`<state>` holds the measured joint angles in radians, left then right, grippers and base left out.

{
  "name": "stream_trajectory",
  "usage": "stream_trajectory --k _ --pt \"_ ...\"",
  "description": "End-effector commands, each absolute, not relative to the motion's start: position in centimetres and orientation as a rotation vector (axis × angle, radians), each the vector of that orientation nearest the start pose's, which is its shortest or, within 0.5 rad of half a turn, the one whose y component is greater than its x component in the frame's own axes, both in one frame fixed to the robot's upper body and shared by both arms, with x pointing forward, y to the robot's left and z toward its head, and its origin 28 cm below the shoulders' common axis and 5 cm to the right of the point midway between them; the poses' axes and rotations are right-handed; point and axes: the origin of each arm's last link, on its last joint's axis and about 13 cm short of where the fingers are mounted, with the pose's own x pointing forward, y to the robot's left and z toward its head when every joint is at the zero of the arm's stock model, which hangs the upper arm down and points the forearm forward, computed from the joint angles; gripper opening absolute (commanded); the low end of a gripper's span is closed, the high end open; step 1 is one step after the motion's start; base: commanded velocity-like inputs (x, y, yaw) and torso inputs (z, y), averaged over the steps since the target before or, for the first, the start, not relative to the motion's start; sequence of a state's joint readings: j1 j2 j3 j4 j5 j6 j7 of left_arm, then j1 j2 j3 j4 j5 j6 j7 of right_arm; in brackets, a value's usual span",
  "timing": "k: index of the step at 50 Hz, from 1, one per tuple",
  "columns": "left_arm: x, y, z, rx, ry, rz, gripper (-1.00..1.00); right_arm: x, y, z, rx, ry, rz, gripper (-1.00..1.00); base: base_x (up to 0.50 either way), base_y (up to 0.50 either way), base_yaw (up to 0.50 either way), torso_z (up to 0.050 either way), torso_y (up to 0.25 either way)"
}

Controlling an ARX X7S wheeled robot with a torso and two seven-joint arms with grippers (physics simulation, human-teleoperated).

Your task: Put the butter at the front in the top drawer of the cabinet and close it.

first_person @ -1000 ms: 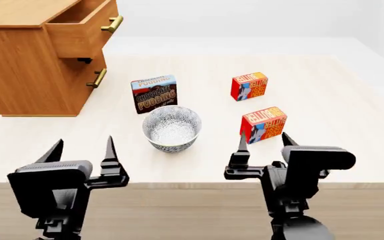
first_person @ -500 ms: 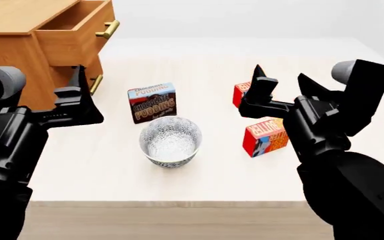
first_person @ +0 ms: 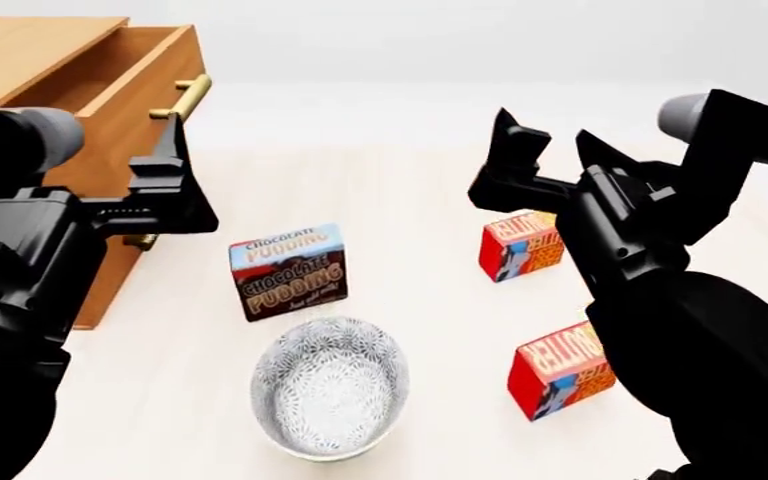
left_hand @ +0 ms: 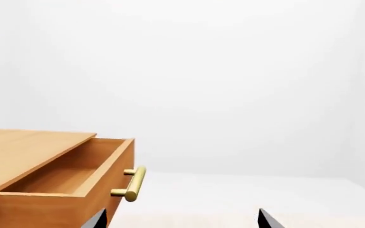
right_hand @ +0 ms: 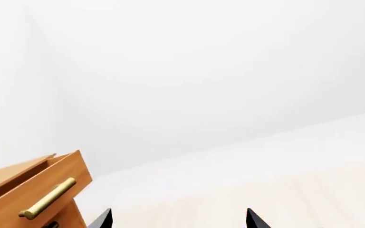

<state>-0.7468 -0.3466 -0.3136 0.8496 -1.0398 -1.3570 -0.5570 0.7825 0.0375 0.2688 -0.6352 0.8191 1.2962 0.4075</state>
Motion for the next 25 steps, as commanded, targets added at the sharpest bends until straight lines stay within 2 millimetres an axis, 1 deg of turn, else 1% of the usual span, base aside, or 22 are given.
stream_trajectory --k 1,25 --pt "21.55 24.48 25.82 -0.035 -0.244 -0.032 1.00 26.01 -9.26 25.25 0.355 -0.125 0.183 1.00 0.50 0.00 0.00 0.000 0.015" --pt "22.06 24.81 25.27 -0.022 -0.248 -0.039 1.00 26.91 -8.92 25.14 0.369 -0.111 0.194 1.00 0.50 0.00 0.00 0.000 0.001"
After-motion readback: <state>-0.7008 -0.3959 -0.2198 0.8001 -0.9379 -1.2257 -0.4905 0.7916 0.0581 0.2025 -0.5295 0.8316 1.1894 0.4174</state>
